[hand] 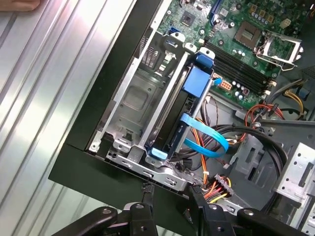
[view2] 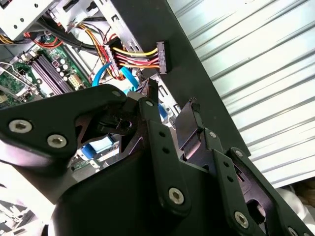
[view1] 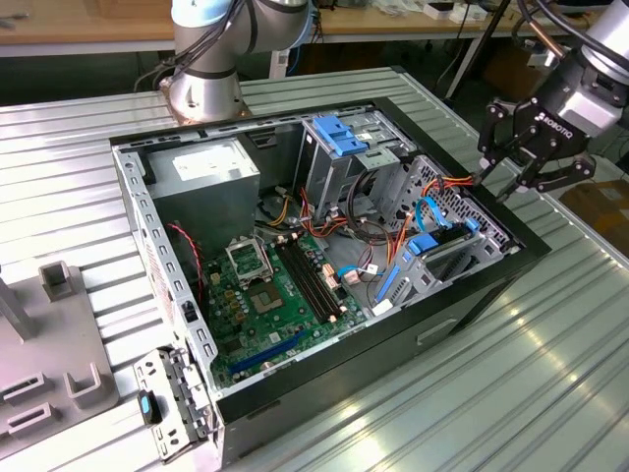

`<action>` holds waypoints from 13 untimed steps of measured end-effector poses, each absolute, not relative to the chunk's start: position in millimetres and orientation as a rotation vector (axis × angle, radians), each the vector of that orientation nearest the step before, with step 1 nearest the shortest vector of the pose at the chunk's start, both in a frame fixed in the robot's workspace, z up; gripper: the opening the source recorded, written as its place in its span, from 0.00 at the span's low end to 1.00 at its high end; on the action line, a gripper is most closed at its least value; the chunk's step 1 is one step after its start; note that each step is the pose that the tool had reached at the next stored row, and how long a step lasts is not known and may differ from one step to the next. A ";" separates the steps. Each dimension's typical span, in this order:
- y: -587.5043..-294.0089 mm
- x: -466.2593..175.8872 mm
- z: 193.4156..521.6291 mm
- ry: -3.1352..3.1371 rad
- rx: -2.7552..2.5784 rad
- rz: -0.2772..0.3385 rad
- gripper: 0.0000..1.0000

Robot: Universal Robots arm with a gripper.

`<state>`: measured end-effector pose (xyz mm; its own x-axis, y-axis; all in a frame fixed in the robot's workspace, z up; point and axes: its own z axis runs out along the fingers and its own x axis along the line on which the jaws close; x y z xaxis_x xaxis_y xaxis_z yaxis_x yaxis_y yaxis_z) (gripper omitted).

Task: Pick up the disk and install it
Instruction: 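Insert the second disk wire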

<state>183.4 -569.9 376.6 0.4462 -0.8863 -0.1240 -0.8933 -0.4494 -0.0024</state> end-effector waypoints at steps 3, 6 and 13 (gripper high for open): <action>-569.0 183.8 376.7 1.607 -2.616 0.161 0.42; -568.3 183.9 376.5 1.535 -2.662 0.164 0.42; -568.1 183.9 376.3 1.320 -2.758 0.102 0.42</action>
